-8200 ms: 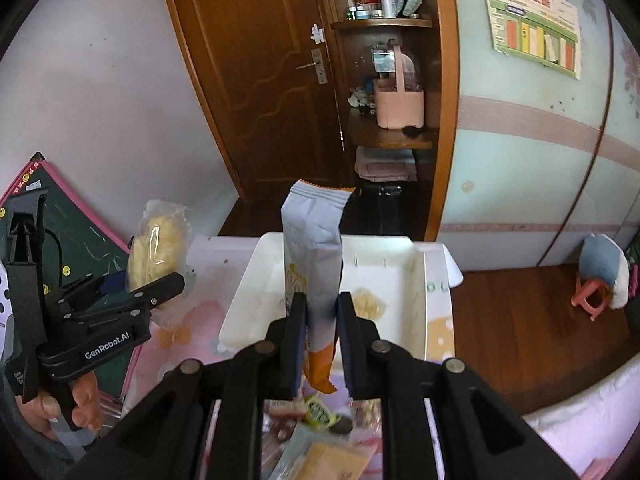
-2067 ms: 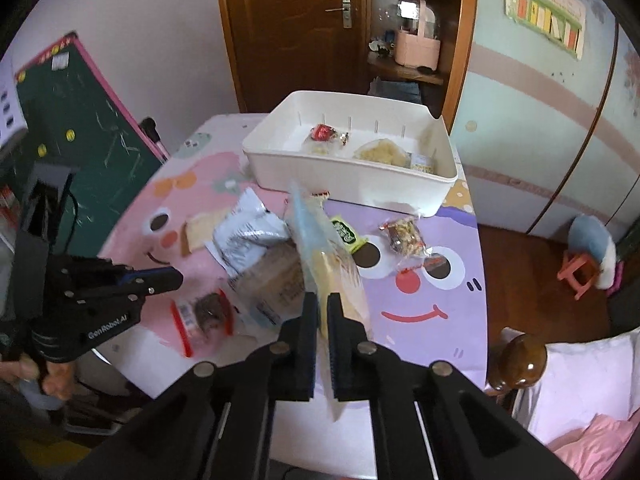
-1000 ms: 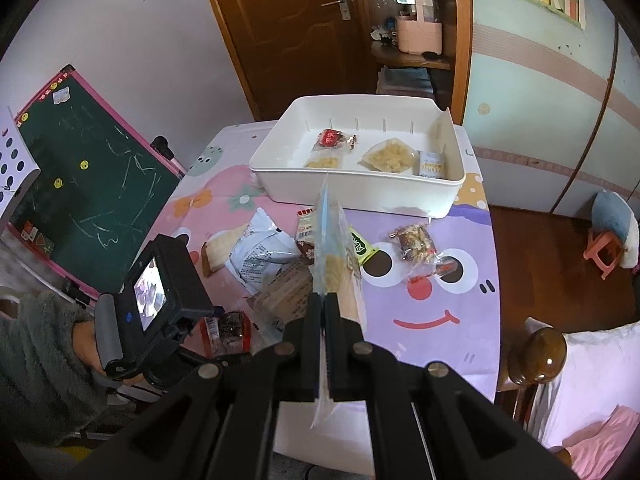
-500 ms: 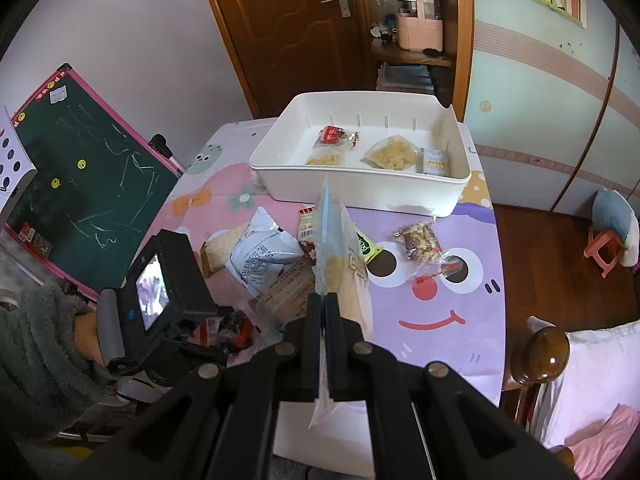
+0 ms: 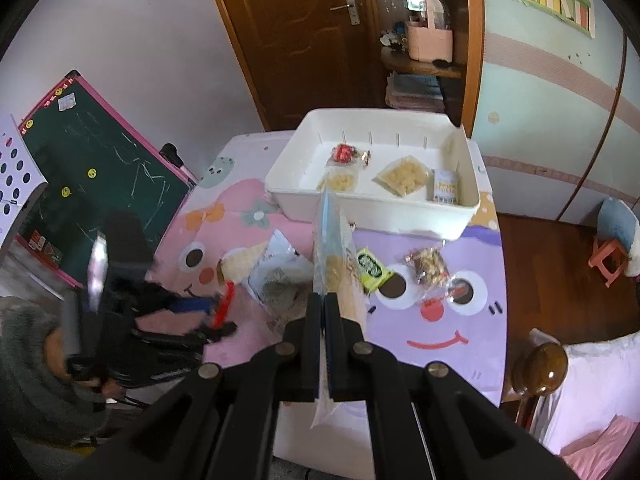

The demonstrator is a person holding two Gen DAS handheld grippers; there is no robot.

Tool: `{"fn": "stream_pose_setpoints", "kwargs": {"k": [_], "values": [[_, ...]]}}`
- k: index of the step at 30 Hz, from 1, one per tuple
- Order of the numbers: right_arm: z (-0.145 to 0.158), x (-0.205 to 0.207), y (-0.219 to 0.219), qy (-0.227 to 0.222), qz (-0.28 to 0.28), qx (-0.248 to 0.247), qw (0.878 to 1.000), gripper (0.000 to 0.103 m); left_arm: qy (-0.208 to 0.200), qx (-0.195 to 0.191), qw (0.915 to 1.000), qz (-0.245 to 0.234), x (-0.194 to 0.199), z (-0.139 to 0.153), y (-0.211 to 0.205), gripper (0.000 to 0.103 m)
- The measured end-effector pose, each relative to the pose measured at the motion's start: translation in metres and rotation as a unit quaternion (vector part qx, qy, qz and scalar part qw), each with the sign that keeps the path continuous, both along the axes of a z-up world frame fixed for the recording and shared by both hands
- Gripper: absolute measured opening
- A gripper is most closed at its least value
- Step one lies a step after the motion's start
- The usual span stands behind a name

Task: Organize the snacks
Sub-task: 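Lift the dark-filled red-edged packet with the left gripper while the right lifts the clear packet, then lower both packets into the white tray and open both grippers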

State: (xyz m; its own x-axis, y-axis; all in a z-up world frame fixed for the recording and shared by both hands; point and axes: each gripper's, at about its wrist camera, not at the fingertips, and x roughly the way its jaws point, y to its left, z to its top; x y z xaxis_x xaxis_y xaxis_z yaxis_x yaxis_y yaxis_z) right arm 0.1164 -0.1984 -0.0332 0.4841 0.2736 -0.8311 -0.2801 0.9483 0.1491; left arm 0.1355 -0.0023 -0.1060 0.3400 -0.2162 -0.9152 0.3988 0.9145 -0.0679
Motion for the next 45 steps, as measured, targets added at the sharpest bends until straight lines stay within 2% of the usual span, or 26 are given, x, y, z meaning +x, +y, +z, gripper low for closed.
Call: {"fn": "stream_pose_setpoints", "kwargs": {"k": [4,7,11,16,24,32,41,44,45], "values": [[0.023,0.013,0.004,-0.015,0.008,0.003,1.0,0.001,-0.036,-0.006,0.9987,0.036,0.027,0.053,-0.004,0.039],[0.044,0.027,0.007,-0.035,0.015,-0.001,0.999,0.001,-0.051,-0.028,0.9966,0.058,0.049,0.091,-0.007,0.039],[0.068,0.05,0.007,-0.063,0.022,-0.008,0.998,0.001,-0.073,-0.04,0.9941,0.07,0.08,0.129,-0.025,0.039],[0.091,0.091,0.002,-0.096,0.012,-0.02,0.995,0.001,-0.103,-0.037,0.991,0.077,0.112,0.156,-0.048,0.04],[0.091,0.158,-0.01,-0.121,-0.011,-0.057,0.991,0.001,-0.101,-0.032,0.9877,0.115,0.17,0.151,-0.057,0.04],[0.06,0.213,-0.019,-0.087,-0.023,-0.066,0.994,0.002,-0.088,-0.016,0.9865,0.137,0.224,0.124,-0.07,0.04],[0.027,0.249,-0.019,-0.052,-0.024,-0.071,0.996,0.002,-0.078,0.007,0.9872,0.139,0.257,0.094,-0.083,0.041],[0.022,0.258,-0.019,-0.047,-0.027,-0.071,0.996,0.002,-0.08,0.019,0.9872,0.137,0.264,0.088,-0.087,0.042],[0.02,0.259,-0.019,-0.047,-0.028,-0.073,0.996,0.003,-0.083,0.025,0.9865,0.139,0.265,0.087,-0.088,0.045]]}}
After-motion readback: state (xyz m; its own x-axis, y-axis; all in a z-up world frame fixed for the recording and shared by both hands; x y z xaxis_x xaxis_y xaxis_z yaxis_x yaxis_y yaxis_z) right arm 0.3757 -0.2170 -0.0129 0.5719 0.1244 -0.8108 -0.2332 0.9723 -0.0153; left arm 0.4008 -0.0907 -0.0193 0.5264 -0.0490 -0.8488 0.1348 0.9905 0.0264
